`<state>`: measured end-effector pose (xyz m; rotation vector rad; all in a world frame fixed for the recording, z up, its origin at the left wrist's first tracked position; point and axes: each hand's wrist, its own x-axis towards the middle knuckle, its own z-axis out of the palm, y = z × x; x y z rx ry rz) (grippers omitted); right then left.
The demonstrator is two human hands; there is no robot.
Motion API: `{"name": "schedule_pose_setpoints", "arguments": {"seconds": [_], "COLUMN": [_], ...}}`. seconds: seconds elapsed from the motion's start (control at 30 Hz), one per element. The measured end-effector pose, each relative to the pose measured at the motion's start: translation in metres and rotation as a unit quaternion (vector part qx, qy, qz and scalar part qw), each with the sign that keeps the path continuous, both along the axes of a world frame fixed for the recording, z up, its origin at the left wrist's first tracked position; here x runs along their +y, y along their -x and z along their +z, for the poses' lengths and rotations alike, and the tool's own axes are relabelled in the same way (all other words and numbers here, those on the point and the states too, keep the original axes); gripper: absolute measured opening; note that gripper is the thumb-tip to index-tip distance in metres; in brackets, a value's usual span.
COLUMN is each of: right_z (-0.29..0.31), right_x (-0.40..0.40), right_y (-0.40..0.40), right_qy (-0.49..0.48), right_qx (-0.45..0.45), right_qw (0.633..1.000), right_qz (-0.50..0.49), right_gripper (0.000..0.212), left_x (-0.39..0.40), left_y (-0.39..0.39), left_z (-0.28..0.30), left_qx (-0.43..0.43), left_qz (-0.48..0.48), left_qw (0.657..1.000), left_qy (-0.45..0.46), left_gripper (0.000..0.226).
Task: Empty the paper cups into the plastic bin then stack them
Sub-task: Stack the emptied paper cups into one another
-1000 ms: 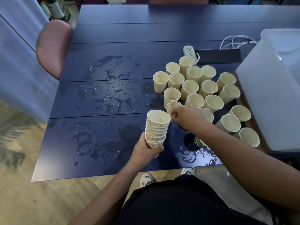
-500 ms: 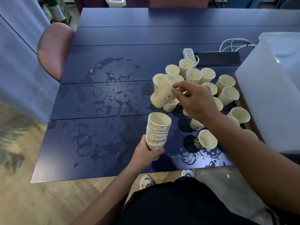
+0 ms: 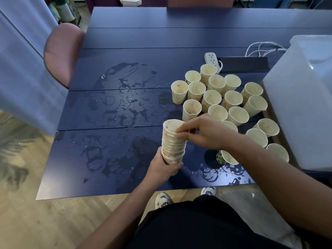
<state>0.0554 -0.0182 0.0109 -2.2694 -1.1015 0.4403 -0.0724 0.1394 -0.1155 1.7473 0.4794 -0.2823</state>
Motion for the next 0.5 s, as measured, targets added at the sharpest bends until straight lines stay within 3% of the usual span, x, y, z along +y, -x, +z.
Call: {"name": "schedule_pose_setpoints", "arguments": {"seconds": [0.07,0.13,0.2,0.33,0.43,0.5], "right_z": [0.001,0.001,-0.007,-0.031,-0.050,-0.059], "right_x": [0.002,0.006,0.008,0.008,0.009,0.012], "right_y": [0.000,-0.007,-0.021,-0.047,-0.056,-0.058], "right_qy": [-0.006,-0.066,-0.083,0.048,0.159,0.203], "right_qx": [0.041,0.070,0.030,-0.069,-0.059,-0.060], "right_qw": [0.999,0.989,0.972,0.956,0.948,0.942], "right_qz": [-0.024,-0.110,-0.216,-0.282,-0.269,-0.261], "right_gripper": [0.019,0.020,0.024,0.024,0.031,0.024], "left_x": [0.002,0.005,0.008,0.010,0.010,0.010], "left_y": [0.002,0.003,0.003,0.003,0.004,0.005], "left_z": [-0.003,-0.004,-0.006,-0.006,-0.005,-0.004], "left_qx": [-0.002,0.000,-0.001,-0.005,-0.004,-0.001], "left_qz": [0.002,0.008,0.011,0.008,0.007,0.008], "left_qw": [1.000,1.000,1.000,1.000,1.000,1.000], "left_qy": [-0.004,-0.006,-0.006,-0.010,-0.012,-0.012], "left_gripper": [0.058,0.056,0.055,0.056,0.056,0.056]}}
